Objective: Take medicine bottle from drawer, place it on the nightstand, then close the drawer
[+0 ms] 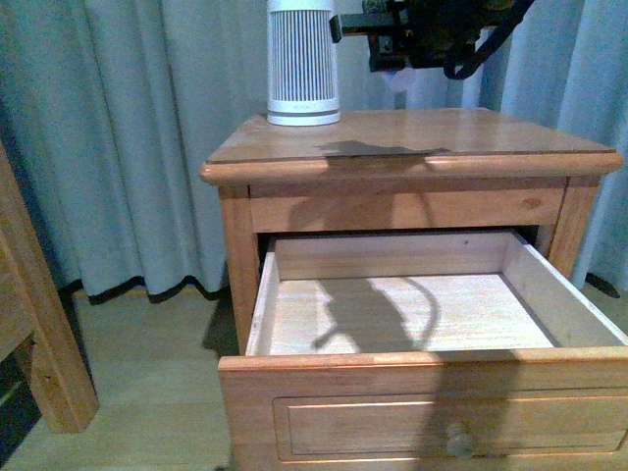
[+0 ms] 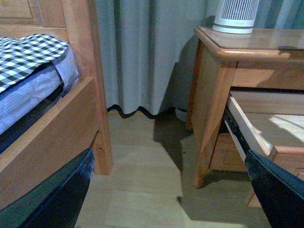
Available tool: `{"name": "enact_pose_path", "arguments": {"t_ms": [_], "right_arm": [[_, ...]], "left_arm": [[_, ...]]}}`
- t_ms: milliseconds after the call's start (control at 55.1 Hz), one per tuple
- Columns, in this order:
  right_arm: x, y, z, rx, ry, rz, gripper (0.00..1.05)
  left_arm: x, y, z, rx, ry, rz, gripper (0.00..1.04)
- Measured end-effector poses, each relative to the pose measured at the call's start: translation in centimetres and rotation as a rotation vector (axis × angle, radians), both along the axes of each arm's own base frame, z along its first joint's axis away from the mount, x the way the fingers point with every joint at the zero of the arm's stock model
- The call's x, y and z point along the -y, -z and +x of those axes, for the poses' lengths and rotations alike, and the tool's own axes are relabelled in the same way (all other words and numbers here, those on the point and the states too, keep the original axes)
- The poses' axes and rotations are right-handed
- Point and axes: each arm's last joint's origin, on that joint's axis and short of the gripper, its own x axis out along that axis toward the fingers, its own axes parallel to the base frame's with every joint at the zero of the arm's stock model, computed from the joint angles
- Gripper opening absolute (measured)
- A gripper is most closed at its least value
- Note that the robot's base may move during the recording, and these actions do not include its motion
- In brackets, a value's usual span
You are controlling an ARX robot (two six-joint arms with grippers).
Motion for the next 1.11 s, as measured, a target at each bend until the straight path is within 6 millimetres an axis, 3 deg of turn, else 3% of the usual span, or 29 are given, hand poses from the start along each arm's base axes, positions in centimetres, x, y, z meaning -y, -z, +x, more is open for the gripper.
{"name": "enact_pose_path", "arguments": {"t_ms": [73,236,381,508,635,690,780,853,962,1107], "right_arm": [[0.5,0.4,2.0,0.005,0.037,-0.008,0.30],[0.6,3.6,5.7,-0.034,0.097,-0.047,0.31],[0.0,4.7,6.9,-0.008,0.107,-0.047,0.57],[-0.6,2.8,5.7,0.098,0.092,-0.018,0.79],[-0.9,-1.1,1.8,0.206,0.024,0.054,0.99],[-0.9,-2.8,-0.7,0.247,-0.010,0.092,0.98],[-0.3,-5.5,-6.8,0.325,-0.062,0.175,0.98],[0.6,-5.8,-11.4,0.366,-0.071,0.226,0.98],[2.3,-2.5,-17.9,0.359,-0.027,0.265,0.96],[3.7,7.7,-24.7,0.149,0.058,0.216,0.71]], "left_arm": [[0.0,0.0,0.0,0.000,0.000,0.000,0.98],[0.0,0.0,0.0,0.000,0.000,0.000,0.98],[0.0,0.0,0.0,0.000,0.000,0.000,0.98],[0.0,0.0,0.0,0.000,0.000,0.000,0.98],[0.0,0.0,0.0,0.000,0.000,0.000,0.98],[0.0,0.0,0.0,0.000,0.000,0.000,0.98],[0.0,0.0,0.0,0.000,0.000,0.000,0.98],[0.0,0.0,0.0,0.000,0.000,0.000,0.98],[0.0,0.0,0.0,0.000,0.000,0.000,0.98],[0.0,0.0,0.0,0.000,0.000,0.000,0.98]]}}
